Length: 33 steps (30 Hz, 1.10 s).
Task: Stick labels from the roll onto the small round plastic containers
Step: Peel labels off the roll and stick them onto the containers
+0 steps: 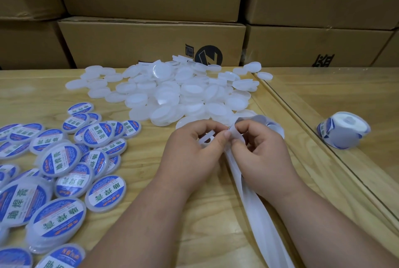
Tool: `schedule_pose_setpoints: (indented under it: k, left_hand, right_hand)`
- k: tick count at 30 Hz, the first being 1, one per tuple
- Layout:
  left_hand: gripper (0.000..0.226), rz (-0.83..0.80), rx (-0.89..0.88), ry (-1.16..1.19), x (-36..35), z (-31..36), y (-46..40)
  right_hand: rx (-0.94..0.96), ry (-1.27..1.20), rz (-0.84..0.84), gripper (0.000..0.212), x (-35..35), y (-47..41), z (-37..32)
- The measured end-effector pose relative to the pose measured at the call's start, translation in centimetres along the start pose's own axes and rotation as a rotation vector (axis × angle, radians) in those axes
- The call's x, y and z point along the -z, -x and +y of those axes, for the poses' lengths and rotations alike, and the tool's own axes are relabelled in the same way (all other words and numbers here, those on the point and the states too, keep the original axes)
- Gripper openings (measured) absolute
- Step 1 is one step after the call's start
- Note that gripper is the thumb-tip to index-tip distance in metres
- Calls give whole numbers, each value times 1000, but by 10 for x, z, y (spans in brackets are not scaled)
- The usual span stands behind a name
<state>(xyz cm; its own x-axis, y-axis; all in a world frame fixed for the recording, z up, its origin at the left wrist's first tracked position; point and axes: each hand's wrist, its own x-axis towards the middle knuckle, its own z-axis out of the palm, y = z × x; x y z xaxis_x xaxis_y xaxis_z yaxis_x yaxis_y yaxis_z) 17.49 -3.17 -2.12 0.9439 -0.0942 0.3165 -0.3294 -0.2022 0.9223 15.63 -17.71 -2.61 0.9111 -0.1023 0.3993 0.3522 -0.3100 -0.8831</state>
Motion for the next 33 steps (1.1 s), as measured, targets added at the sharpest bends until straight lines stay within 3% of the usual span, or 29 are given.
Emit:
schedule_pose_setpoints:
  k: [15, 21, 28, 33]
  left_hand:
    - [5, -11, 41, 49, 1, 4, 1]
    - [13, 83, 49, 22, 0, 3, -1]
    - [18, 332, 116, 297, 7, 9, -5]
    - [13, 294, 211, 557, 10, 13, -7]
  right_hand:
    - [12, -53, 12, 16, 0, 1, -2]
    - [4, -81, 35, 21, -1, 1, -7]
    - [-129, -115, 138, 34, 1, -5, 2]
    - [-139, -115, 148, 32, 3, -5, 4]
